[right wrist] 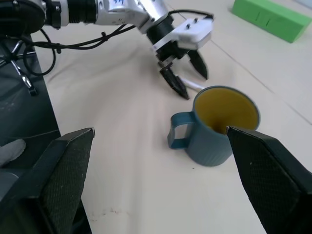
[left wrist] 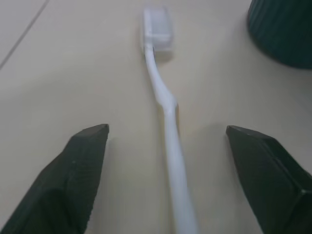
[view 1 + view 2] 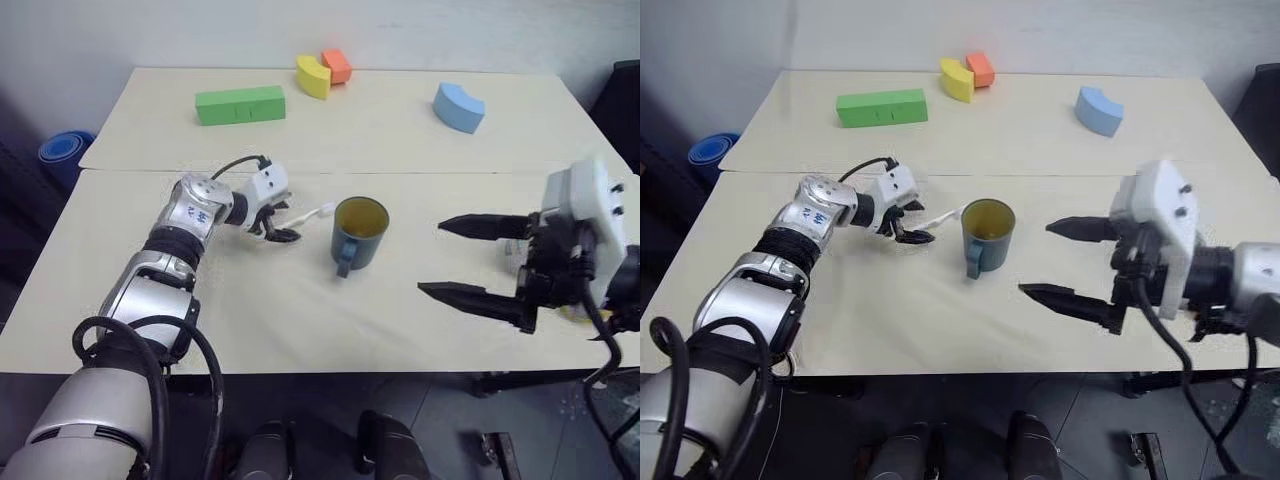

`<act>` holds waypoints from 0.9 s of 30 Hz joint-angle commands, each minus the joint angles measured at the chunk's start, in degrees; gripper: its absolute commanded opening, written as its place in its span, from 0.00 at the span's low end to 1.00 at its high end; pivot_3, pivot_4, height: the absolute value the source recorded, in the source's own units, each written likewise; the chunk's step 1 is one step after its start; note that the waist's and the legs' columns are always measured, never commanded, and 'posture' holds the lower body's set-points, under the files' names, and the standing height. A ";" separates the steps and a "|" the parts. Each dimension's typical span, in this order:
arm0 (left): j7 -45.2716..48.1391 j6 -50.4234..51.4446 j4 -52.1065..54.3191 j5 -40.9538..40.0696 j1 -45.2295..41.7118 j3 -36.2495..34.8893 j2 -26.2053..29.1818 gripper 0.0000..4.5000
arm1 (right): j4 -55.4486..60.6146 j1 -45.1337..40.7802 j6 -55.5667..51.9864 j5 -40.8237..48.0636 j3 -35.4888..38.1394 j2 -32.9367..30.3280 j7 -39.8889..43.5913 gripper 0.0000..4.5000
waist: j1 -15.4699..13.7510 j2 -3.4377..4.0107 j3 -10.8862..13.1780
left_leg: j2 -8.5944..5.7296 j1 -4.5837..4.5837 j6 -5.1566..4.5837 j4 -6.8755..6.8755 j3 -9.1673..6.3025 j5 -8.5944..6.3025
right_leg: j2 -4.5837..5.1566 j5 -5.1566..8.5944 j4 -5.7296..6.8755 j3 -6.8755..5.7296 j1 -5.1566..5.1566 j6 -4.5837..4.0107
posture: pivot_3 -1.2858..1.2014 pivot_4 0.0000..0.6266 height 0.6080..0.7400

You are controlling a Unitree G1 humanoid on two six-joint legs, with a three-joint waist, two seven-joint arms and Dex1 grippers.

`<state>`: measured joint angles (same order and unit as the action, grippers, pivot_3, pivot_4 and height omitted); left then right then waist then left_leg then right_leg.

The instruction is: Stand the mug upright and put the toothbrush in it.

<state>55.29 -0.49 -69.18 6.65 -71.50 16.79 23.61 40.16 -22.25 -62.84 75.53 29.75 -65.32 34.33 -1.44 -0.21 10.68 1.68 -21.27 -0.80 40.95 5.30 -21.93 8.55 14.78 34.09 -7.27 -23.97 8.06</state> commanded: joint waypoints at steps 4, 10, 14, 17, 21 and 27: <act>0.00 -2.87 -2.81 3.15 -2.40 -0.75 -1.04 0.43 | -0.72 -0.66 1.21 5.01 2.97 -4.65 -3.49 1.00 | -0.09 -0.05 -0.03 | 0.00 -0.02 -0.01 0.08 0.01 -0.01 | 0.03 0.00 0.00 0.02 0.01 0.00 | 0.52 0.24 1.00; -0.91 -2.40 -3.34 3.82 -2.53 -2.10 -1.69 0.04 | -0.65 -0.14 2.08 5.88 2.95 -6.25 -4.38 1.00 | -0.09 -0.07 -0.04 | 0.00 -0.03 -0.02 0.11 0.01 -0.01 | 0.03 -0.01 0.01 0.03 0.01 -0.01 | 0.52 0.24 1.00; -1.43 -0.29 -3.01 1.87 -2.35 -5.30 -0.68 0.02 | -1.05 0.09 2.50 5.23 2.32 -6.58 -4.32 1.00 | -0.04 -0.07 -0.04 | 0.00 -0.03 -0.02 0.11 0.01 -0.01 | 0.03 -0.01 0.02 0.03 0.01 -0.01 | 0.52 0.24 1.00; -2.49 2.60 -1.61 -1.45 -2.39 -9.89 0.47 0.02 | -1.38 1.18 2.71 4.64 2.84 -6.24 -5.16 1.00 | -0.01 -0.07 -0.04 | 0.01 -0.03 -0.02 0.10 0.01 -0.01 | 0.03 -0.01 0.02 0.02 0.00 -0.01 | 0.52 0.24 1.00; -3.85 3.69 2.63 -7.05 -2.04 -16.78 0.96 0.02 | -1.52 3.11 2.95 3.41 4.29 -5.71 -6.02 1.00 | -0.13 -0.08 -0.03 | 0.02 -0.06 -0.02 0.09 -0.01 -0.01 | 0.03 -0.01 0.02 0.00 -0.01 -0.01 | 0.52 0.24 1.00; -9.22 23.37 33.85 -29.91 4.22 -32.00 -8.19 0.02 | -2.83 4.98 3.69 4.87 6.83 -3.31 -11.09 1.00 | -0.26 -0.15 0.01 | 0.02 -0.19 -0.03 0.22 -0.21 -0.02 | 0.08 -0.08 0.06 -0.10 0.01 0.11 | 0.52 0.24 1.00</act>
<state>48.27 18.67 -44.81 -17.31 -68.67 -13.31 17.76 37.53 -17.15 -60.52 79.50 34.10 -68.85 24.54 -1.70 -0.36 10.68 1.69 -21.46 -0.84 41.15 5.10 -21.95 8.65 14.69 34.14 -7.36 -23.96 8.20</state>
